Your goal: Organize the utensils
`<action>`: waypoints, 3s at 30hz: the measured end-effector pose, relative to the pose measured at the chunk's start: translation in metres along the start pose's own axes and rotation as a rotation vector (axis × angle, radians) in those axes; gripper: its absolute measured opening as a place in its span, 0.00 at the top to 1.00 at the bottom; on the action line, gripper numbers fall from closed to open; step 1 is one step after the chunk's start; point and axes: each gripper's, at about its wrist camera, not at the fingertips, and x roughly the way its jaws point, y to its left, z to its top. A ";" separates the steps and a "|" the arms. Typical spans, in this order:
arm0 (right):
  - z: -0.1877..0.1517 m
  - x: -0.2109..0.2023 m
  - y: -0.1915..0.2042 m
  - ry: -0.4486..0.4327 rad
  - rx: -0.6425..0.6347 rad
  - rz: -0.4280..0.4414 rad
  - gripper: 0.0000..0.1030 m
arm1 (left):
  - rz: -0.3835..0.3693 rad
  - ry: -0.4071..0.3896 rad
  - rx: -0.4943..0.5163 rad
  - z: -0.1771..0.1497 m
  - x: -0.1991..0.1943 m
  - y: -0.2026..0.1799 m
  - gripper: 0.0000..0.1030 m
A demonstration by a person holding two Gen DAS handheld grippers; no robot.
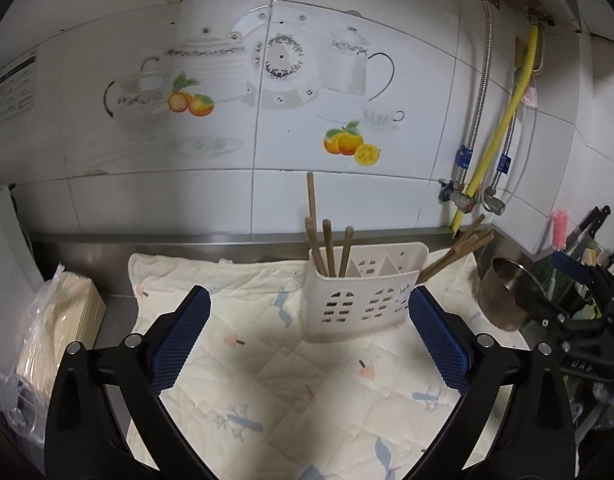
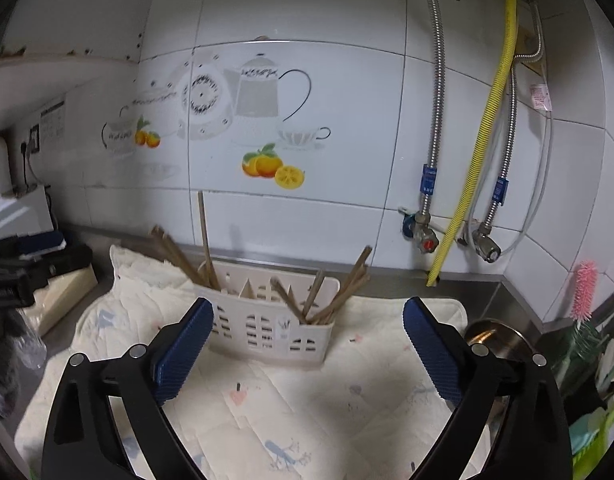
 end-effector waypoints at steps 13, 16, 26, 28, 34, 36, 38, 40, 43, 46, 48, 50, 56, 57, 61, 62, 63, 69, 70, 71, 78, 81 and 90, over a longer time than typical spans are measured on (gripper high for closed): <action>-0.037 -0.027 0.014 -0.003 -0.017 -0.051 0.07 | 0.053 -0.026 0.024 -0.033 -0.024 0.002 0.05; -0.039 -0.035 0.009 -0.005 0.035 -0.043 0.07 | 0.066 -0.033 0.037 -0.037 -0.030 0.000 0.05; -0.053 -0.054 -0.005 0.001 0.149 -0.027 0.07 | 0.102 -0.060 0.050 -0.054 -0.049 -0.003 0.05; -0.057 -0.056 -0.005 0.005 0.158 -0.028 0.07 | 0.095 -0.064 0.053 -0.057 -0.053 -0.005 0.05; -0.071 -0.059 -0.004 0.031 0.176 -0.030 0.07 | 0.084 -0.068 0.058 -0.068 -0.060 -0.007 0.05; -0.077 -0.059 -0.004 0.041 0.193 -0.023 0.07 | 0.077 -0.064 0.057 -0.073 -0.061 -0.007 0.05; -0.082 -0.059 -0.004 0.050 0.207 -0.018 0.07 | 0.074 -0.057 0.054 -0.077 -0.061 -0.007 0.05; -0.086 -0.059 -0.004 0.061 0.215 -0.015 0.07 | 0.068 -0.047 0.056 -0.081 -0.060 -0.008 0.05; -0.090 -0.059 -0.002 0.071 0.213 -0.013 0.07 | 0.067 -0.037 0.064 -0.087 -0.059 -0.008 0.05; -0.092 -0.060 0.000 0.074 0.210 -0.012 0.07 | 0.062 -0.027 0.060 -0.092 -0.058 -0.006 0.05; -0.093 -0.060 0.001 0.076 0.208 -0.010 0.07 | 0.059 -0.022 0.055 -0.094 -0.058 -0.006 0.05; -0.094 -0.061 0.002 0.079 0.206 -0.010 0.07 | 0.057 -0.014 0.055 -0.097 -0.056 -0.006 0.05; -0.097 -0.058 0.004 0.093 0.202 -0.009 0.07 | 0.054 0.009 0.067 -0.104 -0.051 -0.007 0.05; -0.098 -0.058 0.004 0.095 0.203 -0.011 0.07 | 0.054 0.011 0.067 -0.105 -0.051 -0.007 0.05; -0.100 -0.056 0.004 0.105 0.204 -0.011 0.07 | 0.053 0.017 0.067 -0.106 -0.049 -0.007 0.05; -0.101 -0.055 0.004 0.106 0.203 -0.013 0.07 | 0.053 0.017 0.067 -0.106 -0.049 -0.007 0.05; -0.101 -0.055 0.005 0.108 0.202 -0.012 0.07 | 0.053 0.015 0.066 -0.106 -0.049 -0.007 0.05; -0.103 -0.054 0.005 0.115 0.200 -0.007 0.07 | 0.050 0.017 0.074 -0.106 -0.049 -0.008 0.05; -0.103 -0.054 0.005 0.116 0.200 -0.005 0.07 | 0.050 0.018 0.074 -0.106 -0.049 -0.009 0.05; -0.104 -0.054 0.006 0.117 0.200 -0.005 0.07 | 0.050 0.019 0.075 -0.107 -0.048 -0.009 0.05; -0.105 -0.054 0.007 0.121 0.195 -0.001 0.07 | 0.048 0.030 0.071 -0.110 -0.047 -0.010 0.05; -0.105 -0.053 0.007 0.124 0.195 0.000 0.07 | 0.049 0.033 0.066 -0.111 -0.047 -0.009 0.05; -0.108 -0.051 0.011 0.134 0.186 0.000 0.07 | 0.046 0.042 0.064 -0.114 -0.046 -0.010 0.05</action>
